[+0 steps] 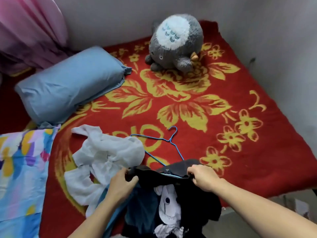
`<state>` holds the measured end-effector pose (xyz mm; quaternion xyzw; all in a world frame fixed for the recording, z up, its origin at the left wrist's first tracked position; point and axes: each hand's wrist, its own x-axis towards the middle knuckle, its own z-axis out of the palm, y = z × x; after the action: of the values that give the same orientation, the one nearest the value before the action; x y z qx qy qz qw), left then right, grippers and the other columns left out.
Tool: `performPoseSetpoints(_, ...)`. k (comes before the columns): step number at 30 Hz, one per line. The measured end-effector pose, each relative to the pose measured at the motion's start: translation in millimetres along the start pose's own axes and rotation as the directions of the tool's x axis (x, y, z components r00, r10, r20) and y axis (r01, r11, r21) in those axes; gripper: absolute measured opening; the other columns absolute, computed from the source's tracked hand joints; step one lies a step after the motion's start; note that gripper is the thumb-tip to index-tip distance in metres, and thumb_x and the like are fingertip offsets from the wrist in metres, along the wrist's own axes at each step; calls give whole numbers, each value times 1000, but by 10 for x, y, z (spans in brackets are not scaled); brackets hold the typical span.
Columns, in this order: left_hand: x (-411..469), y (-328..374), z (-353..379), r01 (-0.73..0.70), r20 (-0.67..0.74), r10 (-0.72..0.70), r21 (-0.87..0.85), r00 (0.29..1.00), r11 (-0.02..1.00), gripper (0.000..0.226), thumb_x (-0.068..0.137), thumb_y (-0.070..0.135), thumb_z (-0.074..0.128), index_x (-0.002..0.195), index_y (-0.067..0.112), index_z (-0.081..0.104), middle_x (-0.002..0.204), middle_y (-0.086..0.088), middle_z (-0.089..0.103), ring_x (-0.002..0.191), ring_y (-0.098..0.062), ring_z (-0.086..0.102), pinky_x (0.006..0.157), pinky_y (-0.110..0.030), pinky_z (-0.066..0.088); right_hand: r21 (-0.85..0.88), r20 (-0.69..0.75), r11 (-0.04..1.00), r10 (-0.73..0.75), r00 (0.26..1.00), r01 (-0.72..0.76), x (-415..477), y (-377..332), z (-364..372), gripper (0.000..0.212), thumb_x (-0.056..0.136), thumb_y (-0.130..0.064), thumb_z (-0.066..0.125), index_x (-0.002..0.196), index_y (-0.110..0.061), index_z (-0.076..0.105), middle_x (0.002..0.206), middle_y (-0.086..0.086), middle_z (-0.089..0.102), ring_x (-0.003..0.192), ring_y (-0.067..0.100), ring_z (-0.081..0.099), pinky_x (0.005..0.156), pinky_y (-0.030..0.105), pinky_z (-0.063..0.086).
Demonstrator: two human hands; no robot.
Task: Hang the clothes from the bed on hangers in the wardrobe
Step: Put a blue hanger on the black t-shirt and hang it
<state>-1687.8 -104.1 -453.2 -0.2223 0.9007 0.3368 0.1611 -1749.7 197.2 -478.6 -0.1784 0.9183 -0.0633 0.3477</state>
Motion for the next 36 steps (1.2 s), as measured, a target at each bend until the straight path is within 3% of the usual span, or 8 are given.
performPoseSetpoints(6, 176, -389, 433, 60, -35, -57, 93, 998, 994, 29, 68, 13, 73, 59, 22, 47, 76, 2, 47, 77, -19, 45, 64, -28, 30, 91, 509, 990, 47, 860, -108, 670, 311, 438, 31, 79, -16, 67, 109, -18, 72, 110, 3, 72, 103, 17, 65, 81, 24, 49)
performPoseSetpoints(9, 197, -561, 516, 68, -58, -65, 58, 996, 996, 29, 67, 4, 71, 63, 25, 51, 74, 6, 50, 78, -19, 48, 65, -20, 33, 284, 192, 922, 214, 958, -263, 1237, 426, 395, 28, 79, -21, 65, 106, -20, 72, 108, 4, 73, 103, 21, 66, 87, 27, 49)
performPoseSetpoints(11, 185, -628, 566, 65, -102, -62, 30, 993, 997, 30, 69, 12, 77, 64, 26, 50, 72, 8, 52, 77, -16, 49, 66, -18, 34, 377, 24, 868, 338, 941, -322, 1603, 436, 355, 32, 82, -22, 63, 113, -19, 68, 115, 6, 70, 110, 26, 62, 92, 32, 48)
performPoseSetpoints(14, 169, -745, 665, 65, -202, -55, 42, 978, 997, 33, 68, 28, 81, 65, 23, 49, 71, 8, 50, 76, -16, 46, 66, -16, 33, 520, 51, 770, 403, 914, -369, 2089, 317, 395, 55, 84, -36, 70, 131, -12, 55, 133, 10, 58, 125, 29, 52, 100, 35, 41)
performPoseSetpoints(20, 164, -1011, 861, -22, -162, 58, 213, 985, 977, 31, 66, -4, 76, 89, 12, 62, 96, 3, 50, 95, -9, 36, 85, -14, 32, 755, 38, 560, 483, 875, -342, 2677, -18, 697, 73, 75, -54, 73, 132, -14, 49, 134, 11, 55, 125, 29, 50, 100, 34, 38)
performPoseSetpoints(27, 181, -1121, 634, -206, -161, 246, 228, 956, 952, 20, 85, 27, 60, 83, 10, 71, 85, 5, 60, 84, -7, 51, 77, -15, 39, 638, 26, 627, 562, 827, -446, 2833, -266, 712, 81, 75, -52, 74, 137, -12, 41, 141, 16, 43, 130, 36, 42, 105, 40, 35)
performPoseSetpoints(30, 185, -1119, 567, -230, -161, 267, 214, 950, 949, 26, 87, 31, 50, 81, 13, 67, 84, 6, 59, 83, -7, 49, 77, -14, 39, 642, 90, 631, 503, 860, -436, 2890, -306, 778, 74, 73, -62, 71, 125, -12, 55, 127, 13, 60, 118, 33, 56, 95, 38, 44)
performPoseSetpoints(36, 151, -1348, 697, -195, -64, 230, 348, 971, 917, 22, 66, 11, 83, 83, 7, 69, 92, 0, 54, 91, -12, 44, 70, -29, 52, 843, -57, 518, 355, 933, -146, 2940, -798, 582, 49, 80, -65, 59, 63, -20, 68, 57, 3, 56, 58, 24, 49, 56, 32, 37)
